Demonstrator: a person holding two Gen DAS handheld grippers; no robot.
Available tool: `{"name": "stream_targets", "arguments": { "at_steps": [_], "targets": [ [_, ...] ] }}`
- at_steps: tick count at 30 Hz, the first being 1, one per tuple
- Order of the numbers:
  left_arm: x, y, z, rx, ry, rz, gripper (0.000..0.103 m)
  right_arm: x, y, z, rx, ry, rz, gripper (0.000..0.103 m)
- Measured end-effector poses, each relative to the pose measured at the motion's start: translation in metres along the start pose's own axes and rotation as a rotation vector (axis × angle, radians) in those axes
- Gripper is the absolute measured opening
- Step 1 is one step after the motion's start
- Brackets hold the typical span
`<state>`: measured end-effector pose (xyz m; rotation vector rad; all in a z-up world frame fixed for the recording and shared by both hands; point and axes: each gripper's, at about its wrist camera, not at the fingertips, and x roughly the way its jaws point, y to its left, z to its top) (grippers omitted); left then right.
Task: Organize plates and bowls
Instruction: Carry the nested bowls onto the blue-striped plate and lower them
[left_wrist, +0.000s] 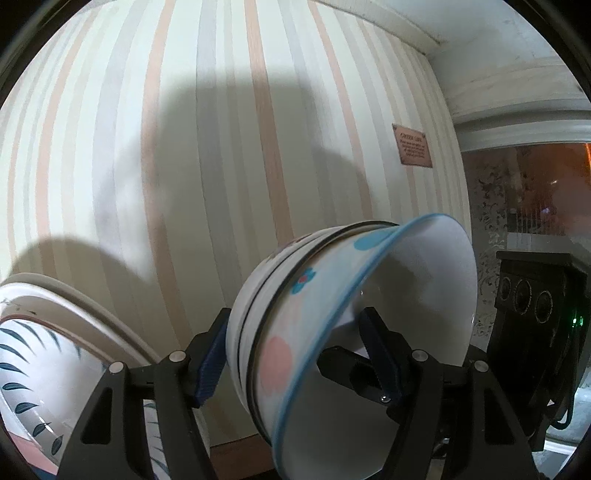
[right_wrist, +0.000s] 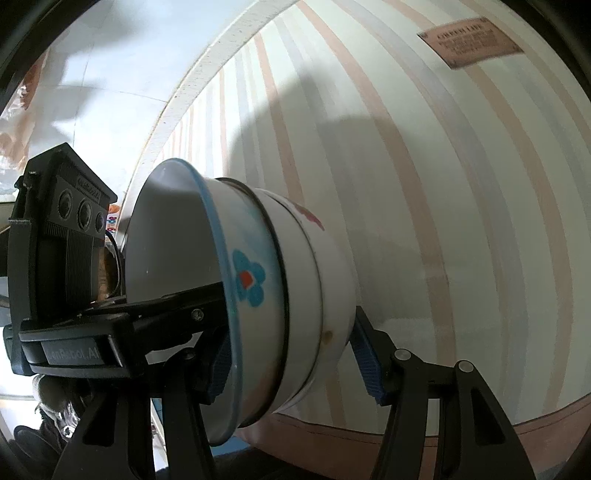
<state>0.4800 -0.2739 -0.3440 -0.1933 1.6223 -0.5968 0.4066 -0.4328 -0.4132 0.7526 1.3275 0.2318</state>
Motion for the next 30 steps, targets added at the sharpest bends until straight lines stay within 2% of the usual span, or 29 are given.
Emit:
{"name": "stream_targets", "arguments": {
  "at_steps": [6,14,20,30],
  "targets": [
    [-0.028,0.006,-0.005,0.008,-0.049,0.012,0.067,-0.007,0.022,0.004,-0.044,-0.004,0.004,0.061],
    [-0.071,0.039,-0.022,-0.039,-0.124,0.034,0.067,-0.004,0.07,0.0,-0.135,0.02,0.031,0.06],
    [-0.097,0.079,-0.04,-0.117,-0.171,0.049,0.067,0.013,0.103,-0.01,-0.2,0.066,0.05,0.06],
    [-0.112,0.137,-0.068,-0.254,-0.211,0.059,0.067,0.056,0.148,-0.031,-0.297,0.167,0.061,0.06]
  ]
}}
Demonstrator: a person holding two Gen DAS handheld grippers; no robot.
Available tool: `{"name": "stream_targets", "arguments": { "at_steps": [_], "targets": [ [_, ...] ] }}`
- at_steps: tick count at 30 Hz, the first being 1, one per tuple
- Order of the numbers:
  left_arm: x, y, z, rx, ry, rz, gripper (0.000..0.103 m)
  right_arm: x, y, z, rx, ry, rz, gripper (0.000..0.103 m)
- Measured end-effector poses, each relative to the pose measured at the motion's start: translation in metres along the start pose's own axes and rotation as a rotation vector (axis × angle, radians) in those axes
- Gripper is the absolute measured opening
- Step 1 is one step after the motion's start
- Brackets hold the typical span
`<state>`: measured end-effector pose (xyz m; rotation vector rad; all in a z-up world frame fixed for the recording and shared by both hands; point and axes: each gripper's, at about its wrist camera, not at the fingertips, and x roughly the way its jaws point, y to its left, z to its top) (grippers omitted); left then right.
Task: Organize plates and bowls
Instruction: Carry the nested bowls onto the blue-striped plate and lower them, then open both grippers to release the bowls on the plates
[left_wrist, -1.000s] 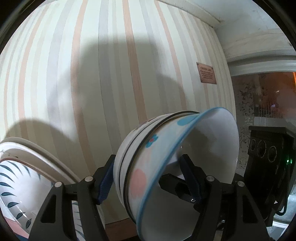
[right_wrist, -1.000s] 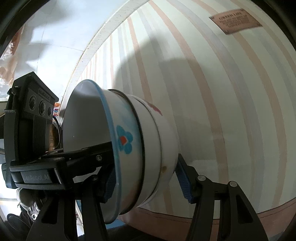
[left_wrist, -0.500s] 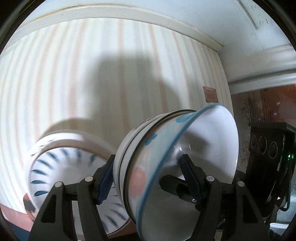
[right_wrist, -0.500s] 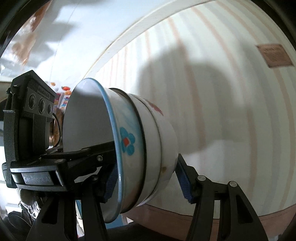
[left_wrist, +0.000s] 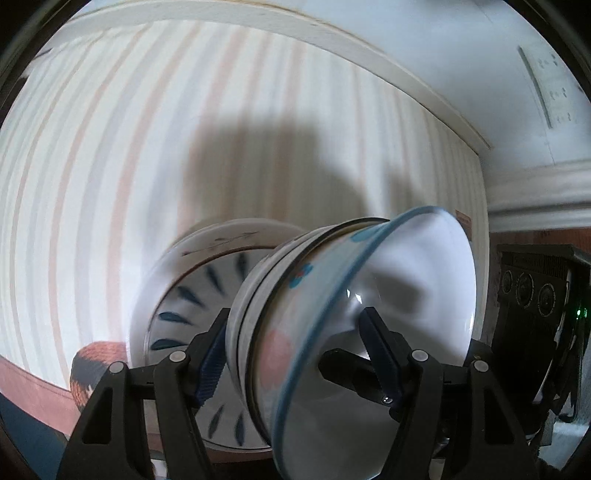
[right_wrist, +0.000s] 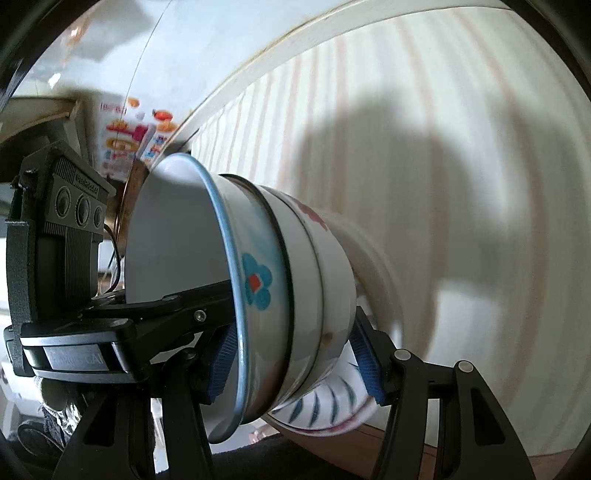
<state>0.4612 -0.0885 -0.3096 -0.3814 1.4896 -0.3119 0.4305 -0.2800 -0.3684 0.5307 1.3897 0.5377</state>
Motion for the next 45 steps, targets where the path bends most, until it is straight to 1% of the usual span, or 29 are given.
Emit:
{"name": "stream_targets", "arguments": {
  "at_steps": [5,7,10,12,13,14,15,18,23,26,30,32,34,37,43,44,45],
  "targets": [
    [-0.003,0.018,-0.007,-0.039,-0.006,0.005,0.067,0.016,0.005,0.001,-0.023,0.036,0.004,0.06],
    [0.0,0.019,-0.003,-0.052,-0.007,0.002,0.067,0.021,0.005,-0.001,-0.032,0.05,0.002,0.06],
    [-0.002,0.029,-0.009,-0.065,-0.005,-0.004,0.067,0.029,0.008,0.001,-0.046,0.067,-0.005,0.06],
    [0.003,0.03,-0.013,-0.074,-0.003,-0.008,0.067,0.036,0.008,0.003,-0.05,0.077,-0.009,0.06],
    [0.005,0.032,-0.013,-0.077,-0.001,-0.01,0.067,0.038,0.004,0.003,-0.052,0.082,-0.012,0.06],
    [0.005,0.033,-0.014,-0.092,0.022,-0.003,0.067,0.042,0.004,0.004,-0.054,0.085,-0.016,0.06],
    [0.006,0.033,-0.015,-0.094,0.023,-0.003,0.067,0.052,0.008,0.009,-0.054,0.089,-0.019,0.06],
    [0.008,0.036,-0.016,-0.098,0.03,-0.004,0.067,0.064,0.011,0.013,-0.055,0.098,-0.026,0.06],
    [0.013,0.038,-0.014,-0.1,0.039,-0.007,0.067,0.072,0.01,0.015,-0.048,0.107,-0.032,0.06],
    [0.016,0.038,-0.012,-0.096,0.039,-0.009,0.067,0.083,0.017,0.02,-0.052,0.104,-0.039,0.06],
    [0.018,0.039,-0.012,-0.079,0.033,-0.007,0.067,0.089,0.022,0.023,-0.055,0.101,-0.046,0.06],
    [0.014,0.037,-0.014,-0.053,0.007,0.02,0.067,0.089,0.024,0.023,-0.062,0.101,-0.054,0.06],
    [0.008,0.033,-0.016,-0.015,-0.025,0.087,0.067,0.088,0.029,0.024,-0.08,0.095,-0.069,0.06],
    [-0.004,0.029,-0.022,0.004,-0.06,0.158,0.067,0.086,0.034,0.024,-0.105,0.085,-0.112,0.06],
    [-0.029,0.023,-0.037,0.044,-0.123,0.252,0.067,0.065,0.043,0.018,-0.134,0.042,-0.198,0.06],
    [-0.034,0.022,-0.04,0.054,-0.135,0.269,0.068,0.059,0.047,0.015,-0.142,0.033,-0.216,0.06],
    [-0.04,0.021,-0.042,0.066,-0.154,0.296,0.073,0.055,0.049,0.013,-0.145,0.024,-0.228,0.061]
  ]
}}
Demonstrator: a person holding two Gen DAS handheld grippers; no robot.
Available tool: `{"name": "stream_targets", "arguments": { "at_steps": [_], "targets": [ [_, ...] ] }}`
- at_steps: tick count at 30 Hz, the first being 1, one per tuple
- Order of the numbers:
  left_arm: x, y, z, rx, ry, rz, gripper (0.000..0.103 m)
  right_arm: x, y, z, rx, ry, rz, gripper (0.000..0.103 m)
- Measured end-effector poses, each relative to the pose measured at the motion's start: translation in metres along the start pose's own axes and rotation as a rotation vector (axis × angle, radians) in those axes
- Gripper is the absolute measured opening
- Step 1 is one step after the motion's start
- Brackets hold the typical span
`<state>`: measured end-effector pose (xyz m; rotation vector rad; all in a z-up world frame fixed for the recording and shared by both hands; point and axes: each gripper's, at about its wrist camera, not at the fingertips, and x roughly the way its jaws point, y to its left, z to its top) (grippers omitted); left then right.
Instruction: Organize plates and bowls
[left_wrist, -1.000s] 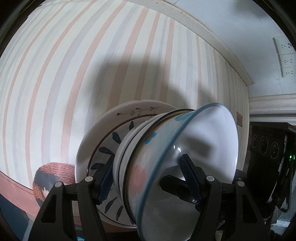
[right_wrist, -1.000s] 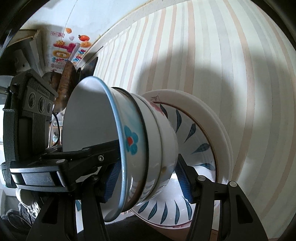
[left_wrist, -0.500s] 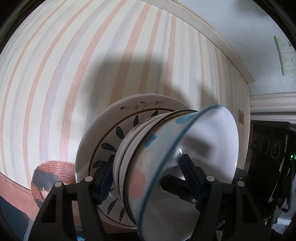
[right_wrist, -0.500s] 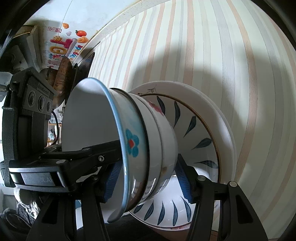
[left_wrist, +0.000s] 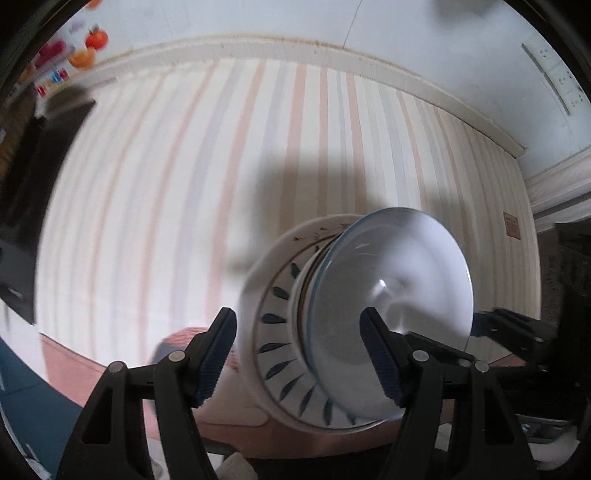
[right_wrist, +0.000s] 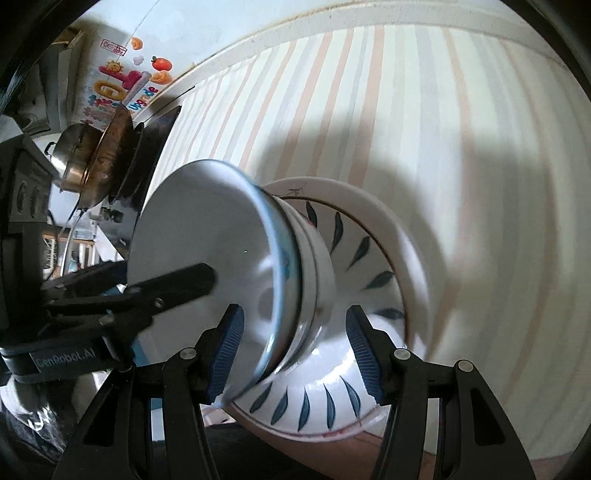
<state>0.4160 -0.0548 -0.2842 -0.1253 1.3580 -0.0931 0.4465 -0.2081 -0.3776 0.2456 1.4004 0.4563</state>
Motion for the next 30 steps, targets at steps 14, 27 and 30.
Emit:
{"name": "stream_targets", "arguments": {
  "at_steps": [14,27,30],
  "targets": [
    [-0.086,0.003,-0.026,0.087,-0.278,0.054,0.097,-0.108,0.066,-0.056,0.034,-0.339,-0.274,0.095],
    [-0.179,-0.005,-0.075,0.142,-0.494,0.01,0.103,-0.187,0.123,-0.125,0.065,-0.53,-0.336,0.098],
    [-0.197,-0.007,-0.094,0.142,-0.527,0.018,0.103,-0.203,0.135,-0.146,0.053,-0.566,-0.343,0.098]
  ]
}}
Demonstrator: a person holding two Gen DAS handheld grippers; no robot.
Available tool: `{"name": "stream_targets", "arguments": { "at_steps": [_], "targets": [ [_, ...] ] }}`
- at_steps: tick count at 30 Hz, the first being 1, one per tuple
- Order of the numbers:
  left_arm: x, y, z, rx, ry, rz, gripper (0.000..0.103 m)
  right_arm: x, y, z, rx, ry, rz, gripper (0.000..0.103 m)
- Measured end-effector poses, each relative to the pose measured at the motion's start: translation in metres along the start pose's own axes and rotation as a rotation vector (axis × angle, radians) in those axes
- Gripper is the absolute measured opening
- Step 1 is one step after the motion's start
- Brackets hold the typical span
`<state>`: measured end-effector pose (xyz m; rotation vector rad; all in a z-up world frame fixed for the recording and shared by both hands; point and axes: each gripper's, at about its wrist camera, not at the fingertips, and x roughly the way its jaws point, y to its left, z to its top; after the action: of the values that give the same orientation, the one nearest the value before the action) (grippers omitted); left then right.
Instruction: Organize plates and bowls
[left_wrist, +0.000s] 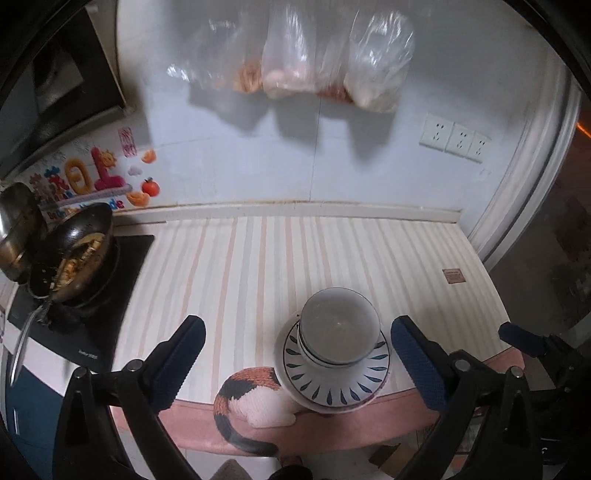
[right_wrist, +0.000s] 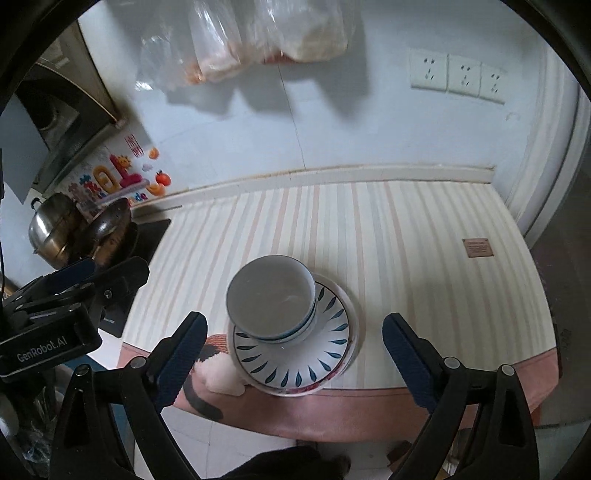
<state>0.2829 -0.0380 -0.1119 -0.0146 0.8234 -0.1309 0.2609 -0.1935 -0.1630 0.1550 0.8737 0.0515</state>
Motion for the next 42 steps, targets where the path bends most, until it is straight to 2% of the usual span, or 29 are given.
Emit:
{"name": "stream_targets", "arguments": {
  "at_steps": [8,18,24,29,33,42],
  "targets": [
    [-0.065,-0.01,-0.04,-0.018,-0.043,0.062,0.103,-0.081,0.013,-0.032,-0.04,-0.087,0.001,0.099],
    [-0.154,-0.022,-0.109,-0.052,-0.086,0.121,0.103,-0.184,0.029,-0.105,-0.084,-0.152,0.007,0.099],
    [-0.189,-0.027,-0.141,-0.036,-0.105,0.144,0.103,-0.236,0.039,-0.146,-0.092,-0.202,-0.009,0.1],
    [-0.207,-0.03,-0.16,-0.023,-0.139,0.175,0.103,-0.263,0.046,-0.171,-0.093,-0.217,-0.011,0.1],
    [-0.214,-0.028,-0.168,-0.034,-0.141,0.172,0.103,-0.275,0.052,-0.183,-0.113,-0.24,-0.04,0.1],
    [-0.219,-0.019,-0.176,-0.058,-0.146,0.18,0.103,-0.279,0.056,-0.191,-0.111,-0.233,-0.049,0.1]
  ]
}}
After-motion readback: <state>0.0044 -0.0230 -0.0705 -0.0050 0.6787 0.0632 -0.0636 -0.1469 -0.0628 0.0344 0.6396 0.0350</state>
